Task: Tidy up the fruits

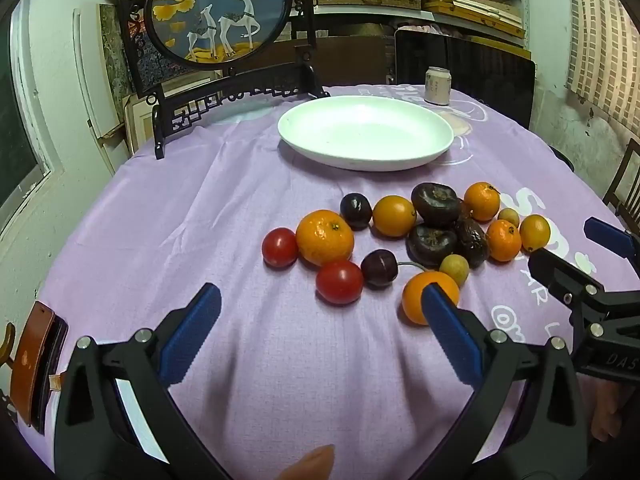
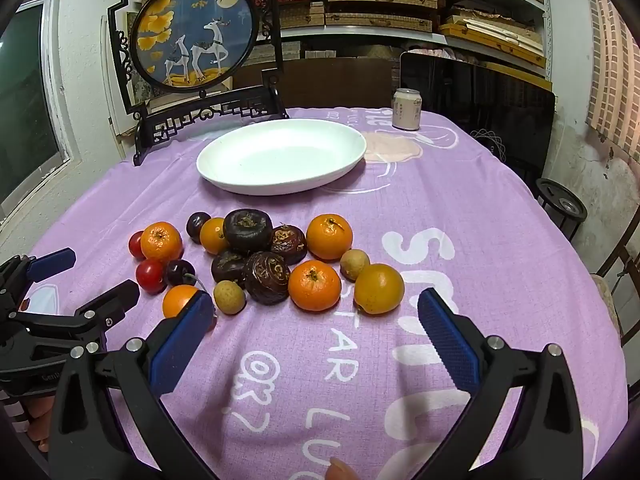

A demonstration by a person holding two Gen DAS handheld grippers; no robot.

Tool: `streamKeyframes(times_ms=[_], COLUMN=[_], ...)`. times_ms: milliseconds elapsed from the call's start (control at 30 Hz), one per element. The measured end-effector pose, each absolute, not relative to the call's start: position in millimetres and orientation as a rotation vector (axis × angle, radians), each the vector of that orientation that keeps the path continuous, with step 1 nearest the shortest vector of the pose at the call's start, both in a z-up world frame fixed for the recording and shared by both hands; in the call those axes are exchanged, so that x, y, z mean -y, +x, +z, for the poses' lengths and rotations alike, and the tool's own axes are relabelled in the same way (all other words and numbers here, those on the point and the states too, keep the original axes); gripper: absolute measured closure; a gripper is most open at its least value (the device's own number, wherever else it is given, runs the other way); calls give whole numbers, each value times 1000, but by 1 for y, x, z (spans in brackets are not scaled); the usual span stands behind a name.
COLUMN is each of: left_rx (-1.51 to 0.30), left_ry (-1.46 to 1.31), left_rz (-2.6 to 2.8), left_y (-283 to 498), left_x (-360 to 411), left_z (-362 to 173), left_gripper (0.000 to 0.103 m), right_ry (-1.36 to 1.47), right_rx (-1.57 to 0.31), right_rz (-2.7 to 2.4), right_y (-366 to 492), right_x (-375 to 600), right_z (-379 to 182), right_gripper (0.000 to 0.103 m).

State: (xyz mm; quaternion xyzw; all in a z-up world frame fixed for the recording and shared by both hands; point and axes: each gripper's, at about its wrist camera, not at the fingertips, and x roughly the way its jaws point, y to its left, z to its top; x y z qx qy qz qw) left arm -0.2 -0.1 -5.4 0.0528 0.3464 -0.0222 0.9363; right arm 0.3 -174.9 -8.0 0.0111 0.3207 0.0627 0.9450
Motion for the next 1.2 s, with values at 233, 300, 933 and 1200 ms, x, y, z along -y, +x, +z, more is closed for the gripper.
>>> streamKeyframes(times_ms=[233, 300, 933, 1200], left_rx=[-712, -712, -720, -720], left_ry=[106, 106, 106, 107], left_rz=[-46, -46, -47, -47], left_y=[0, 0, 0, 1], left_x=[2, 2, 4, 4], left_z=[-4, -4, -6, -5], left_gripper=[2, 2, 2, 2], right_ry=[23, 23, 25, 25], right_rx=[-654, -655, -658, -659], right_rz=[128, 128, 128, 128], right_y=[1, 1, 2, 2], right_x=[175, 175, 175, 175], right_z=[-9, -9, -10, -10], right_gripper=[1, 1, 1, 1])
